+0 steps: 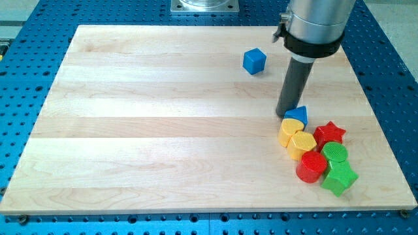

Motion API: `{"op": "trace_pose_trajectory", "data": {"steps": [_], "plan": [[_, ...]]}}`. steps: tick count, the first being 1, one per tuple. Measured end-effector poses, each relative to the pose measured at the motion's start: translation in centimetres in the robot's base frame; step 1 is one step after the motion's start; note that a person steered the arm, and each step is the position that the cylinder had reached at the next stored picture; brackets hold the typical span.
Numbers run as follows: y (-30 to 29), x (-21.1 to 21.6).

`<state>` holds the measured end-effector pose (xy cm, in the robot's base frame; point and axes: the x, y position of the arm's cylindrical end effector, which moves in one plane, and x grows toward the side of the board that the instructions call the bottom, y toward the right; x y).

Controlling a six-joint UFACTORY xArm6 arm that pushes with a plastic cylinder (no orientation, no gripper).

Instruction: Nudge the blue cube to the right

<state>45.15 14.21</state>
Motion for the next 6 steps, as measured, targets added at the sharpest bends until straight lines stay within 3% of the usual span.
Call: {"op": "trace_pose_trajectory", "data": {"steps": [1,2,3,4,6], "plan": [[-0.2,0.0],[-8.2,-1.6],[-15.5,-8.4],[-14.1,-15.5],[-0.8,-10.9]]}}
